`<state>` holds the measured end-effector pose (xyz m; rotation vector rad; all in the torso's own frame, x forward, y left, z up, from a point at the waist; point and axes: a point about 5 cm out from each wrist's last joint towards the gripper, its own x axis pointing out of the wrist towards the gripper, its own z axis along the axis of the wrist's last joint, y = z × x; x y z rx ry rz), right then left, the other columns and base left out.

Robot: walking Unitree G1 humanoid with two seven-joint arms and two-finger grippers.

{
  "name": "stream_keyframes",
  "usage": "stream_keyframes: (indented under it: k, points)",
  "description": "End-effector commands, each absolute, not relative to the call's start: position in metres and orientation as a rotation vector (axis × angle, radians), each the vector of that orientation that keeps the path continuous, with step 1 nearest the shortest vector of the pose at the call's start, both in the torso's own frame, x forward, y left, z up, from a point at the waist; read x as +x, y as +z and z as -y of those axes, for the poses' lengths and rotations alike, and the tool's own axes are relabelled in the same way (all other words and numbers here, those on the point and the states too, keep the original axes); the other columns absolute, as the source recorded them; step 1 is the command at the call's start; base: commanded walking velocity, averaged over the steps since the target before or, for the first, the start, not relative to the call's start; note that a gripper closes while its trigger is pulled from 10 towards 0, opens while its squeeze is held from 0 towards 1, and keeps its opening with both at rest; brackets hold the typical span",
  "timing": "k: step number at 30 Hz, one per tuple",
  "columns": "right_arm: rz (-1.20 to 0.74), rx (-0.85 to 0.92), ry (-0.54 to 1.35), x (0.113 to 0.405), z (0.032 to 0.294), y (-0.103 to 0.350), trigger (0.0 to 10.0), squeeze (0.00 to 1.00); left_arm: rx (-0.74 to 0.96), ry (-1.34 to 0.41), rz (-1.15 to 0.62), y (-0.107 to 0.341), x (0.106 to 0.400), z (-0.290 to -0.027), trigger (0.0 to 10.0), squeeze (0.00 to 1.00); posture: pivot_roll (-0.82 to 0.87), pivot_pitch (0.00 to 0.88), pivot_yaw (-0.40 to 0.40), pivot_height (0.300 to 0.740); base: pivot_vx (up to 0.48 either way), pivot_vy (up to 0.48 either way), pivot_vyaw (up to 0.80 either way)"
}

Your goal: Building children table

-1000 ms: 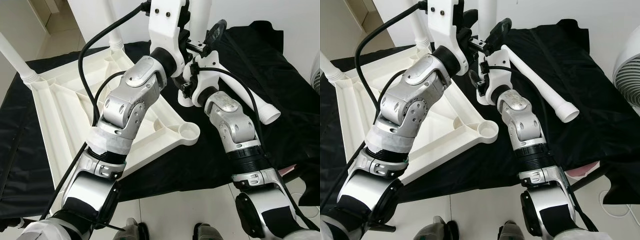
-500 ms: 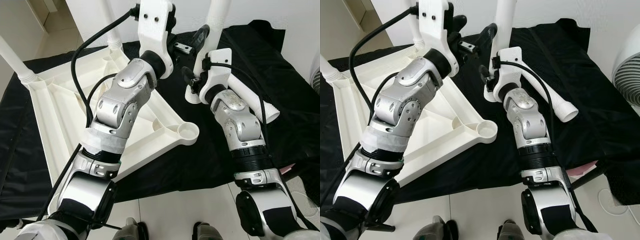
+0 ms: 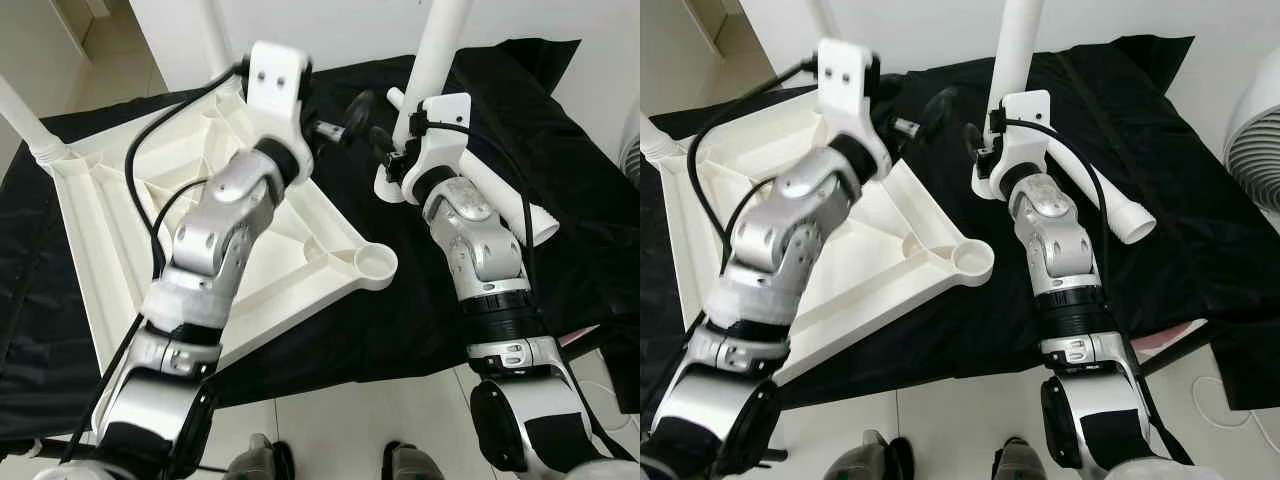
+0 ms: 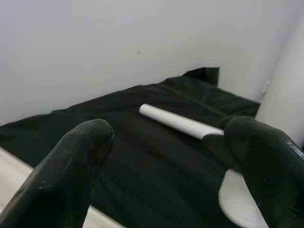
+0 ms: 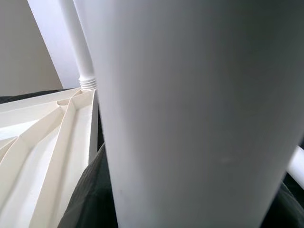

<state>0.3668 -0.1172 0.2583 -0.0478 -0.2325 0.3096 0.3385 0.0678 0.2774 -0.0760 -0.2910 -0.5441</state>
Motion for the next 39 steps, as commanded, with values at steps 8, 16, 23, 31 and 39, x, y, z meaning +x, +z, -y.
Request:
stream_keyframes:
  k: [8, 16, 23, 31, 39]
  points:
    - [0.254, -0.066, 0.287, 0.366, 0.117, 0.254, 10.0, 0.00, -0.031, -0.551, 0.275, 0.256, 0.328, -0.073, 10.0, 0.00, -0.10, 0.146, 0.102, 0.740, 0.000, 0.000, 0.00]
    - [0.260, -0.058, 0.279, 0.363, 0.115, 0.249, 10.0, 0.00, -0.023, -0.590, 0.273, 0.247, 0.319, -0.070, 10.0, 0.00, -0.10, 0.147, 0.097, 0.740, 0.000, 0.000, 0.00]
    - [0.269, -0.056, 0.288, 0.359, 0.113, 0.246, 10.0, 0.00, 0.041, -0.694, 0.273, 0.230, 0.302, -0.066, 10.0, 0.00, -0.10, 0.111, 0.092, 0.740, 0.000, 0.000, 0.00]
    - [0.299, -0.043, 0.299, 0.357, 0.111, 0.248, 10.0, 0.00, 0.121, -0.832, 0.238, 0.204, 0.281, -0.067, 10.0, 0.00, -0.10, 0.120, 0.095, 0.740, 0.000, 0.000, 0.00]
    - [0.325, -0.049, 0.330, 0.352, 0.110, 0.250, 10.0, 0.00, 0.191, -1.027, 0.152, 0.182, 0.256, -0.076, 10.0, 0.00, -0.11, 0.133, 0.101, 0.740, 0.000, 0.000, 0.00]
